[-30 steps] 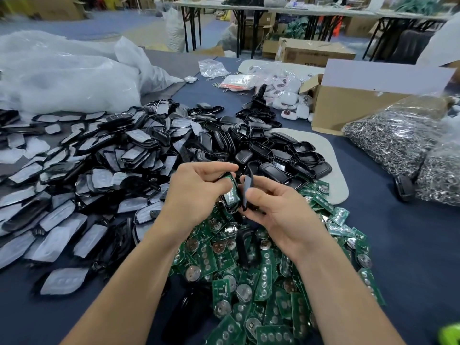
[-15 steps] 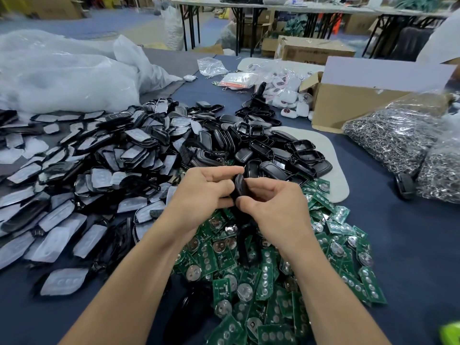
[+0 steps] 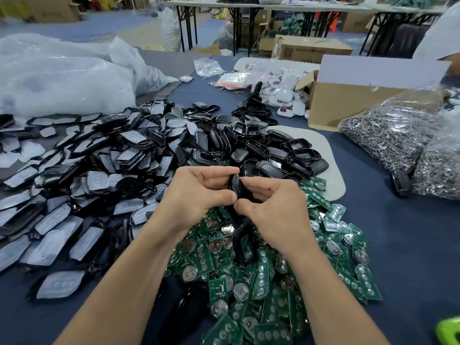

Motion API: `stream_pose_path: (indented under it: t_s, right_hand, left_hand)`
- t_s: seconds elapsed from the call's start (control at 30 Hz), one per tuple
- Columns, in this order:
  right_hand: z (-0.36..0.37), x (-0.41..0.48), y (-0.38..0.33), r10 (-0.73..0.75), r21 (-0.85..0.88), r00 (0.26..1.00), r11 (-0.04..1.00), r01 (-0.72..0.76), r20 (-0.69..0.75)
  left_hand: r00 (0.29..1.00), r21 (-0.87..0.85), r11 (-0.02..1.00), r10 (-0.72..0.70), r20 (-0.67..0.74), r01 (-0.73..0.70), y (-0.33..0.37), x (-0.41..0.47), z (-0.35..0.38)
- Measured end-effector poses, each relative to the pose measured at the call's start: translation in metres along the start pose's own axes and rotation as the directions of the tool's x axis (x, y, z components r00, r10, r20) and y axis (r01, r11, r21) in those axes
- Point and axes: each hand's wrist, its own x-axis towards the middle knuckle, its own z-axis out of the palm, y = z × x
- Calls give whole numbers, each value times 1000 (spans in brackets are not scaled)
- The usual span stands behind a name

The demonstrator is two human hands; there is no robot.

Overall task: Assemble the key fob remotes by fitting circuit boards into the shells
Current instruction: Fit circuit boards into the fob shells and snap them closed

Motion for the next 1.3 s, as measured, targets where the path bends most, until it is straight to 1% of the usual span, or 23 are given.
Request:
stream_pose_path:
  t_s: [0.13,0.2,0.27,0.3,0.37,0.43,0.47,0.53,0.6,0.67,0.73,0.83,0.93,1.07,1.17,1.23,1.3]
  right_hand:
    - [-4,1,-2,54,104,996,993,-61,69]
    - [-4,1,-2,98,114,992,988,-106,74]
    - [-5,1,-1,148,147,983,976,-163,104]
    - [-6,2,-1,187,195,973,958,-211,135]
    - [-9,5,-1,283,349,933,870,-347,221]
    - [-13,8,-4,353,521,885,716,-465,305]
    - [-14,9,-5,378,589,869,639,-495,320]
    - [-15,10,-7,427,685,857,533,-497,290]
    - [-15,10,-8,457,733,855,490,-473,245]
    - [-13,10,-8,466,761,851,453,-464,241]
    - [-11,9,-8,471,772,848,436,-462,241]
    - [-8,10,-6,483,775,851,450,-443,207]
    - [-8,12,-4,470,776,860,462,-430,197]
    - [-10,13,-4,474,758,865,501,-417,163]
    - [-7,13,-4,501,742,858,531,-409,114]
    - [-7,12,-4,514,763,851,508,-400,104]
    - [-8,11,-6,524,803,844,451,-390,115]
  left_hand:
    - [1000,-57,998,3,-28,-5,5,-1,-3]
    - [999,-69,998,-15,-30,13,6,-2,-2]
    - [999,-84,996,-29,-22,27,6,-2,-3]
    - [999,-102,994,-42,-23,40,7,-2,-3]
    - [997,-151,986,-77,-27,72,9,-1,-5]
    - [993,-214,971,-119,-23,111,11,0,-7]
    - [989,-259,956,-150,-15,141,12,0,-9]
    - [978,-350,915,-207,15,198,15,0,-11]
    - [971,-419,879,-240,24,228,17,0,-13]
    - [964,-457,856,-264,22,244,18,1,-14]
    - [957,-487,831,-287,42,271,17,1,-15]
    - [947,-515,802,-317,62,302,15,2,-15]
    - [944,-483,818,-325,61,313,14,3,-14]
    - [940,-489,804,-314,135,339,15,3,-11]
    - [938,-441,828,-315,147,347,15,2,-11]
    - [936,-368,861,-319,147,351,13,1,-11]
    - [936,-318,883,-304,175,346,11,0,-9]
